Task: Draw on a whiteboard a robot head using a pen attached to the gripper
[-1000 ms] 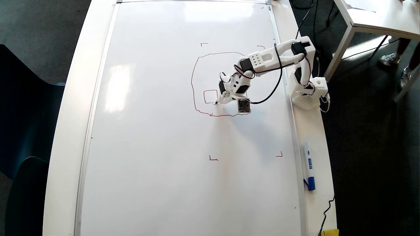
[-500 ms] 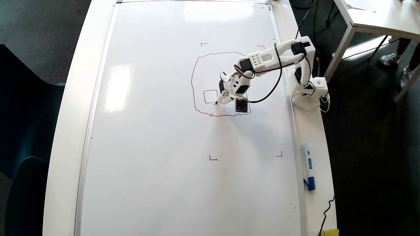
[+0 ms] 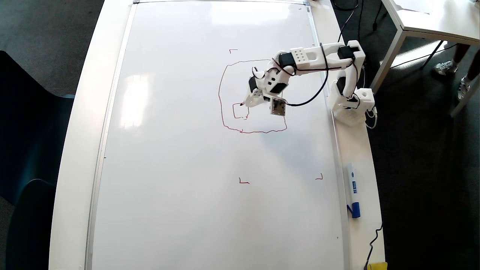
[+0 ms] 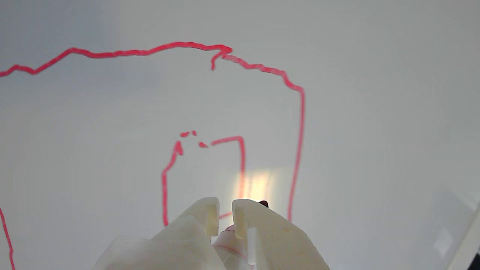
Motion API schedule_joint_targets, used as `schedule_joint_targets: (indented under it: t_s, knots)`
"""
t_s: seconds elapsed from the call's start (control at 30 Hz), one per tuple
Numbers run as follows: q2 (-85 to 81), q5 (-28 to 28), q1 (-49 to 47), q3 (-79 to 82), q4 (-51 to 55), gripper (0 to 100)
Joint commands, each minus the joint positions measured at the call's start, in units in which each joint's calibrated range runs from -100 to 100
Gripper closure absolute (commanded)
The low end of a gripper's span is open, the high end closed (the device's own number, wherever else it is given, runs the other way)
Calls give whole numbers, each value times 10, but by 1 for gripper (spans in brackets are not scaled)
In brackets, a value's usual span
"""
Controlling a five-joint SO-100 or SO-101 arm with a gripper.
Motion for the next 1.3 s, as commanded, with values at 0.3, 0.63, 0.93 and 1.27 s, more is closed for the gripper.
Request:
schedule_joint_targets:
  t_s: [0.3, 0.63, 0.93, 1.27]
  knots:
    - [-55, 27, 149, 91, 5, 99]
    - [18, 28, 186, 74, -33, 99]
    - [32, 52, 194, 71, -75, 99]
    - [82, 49, 191, 39, -75, 99]
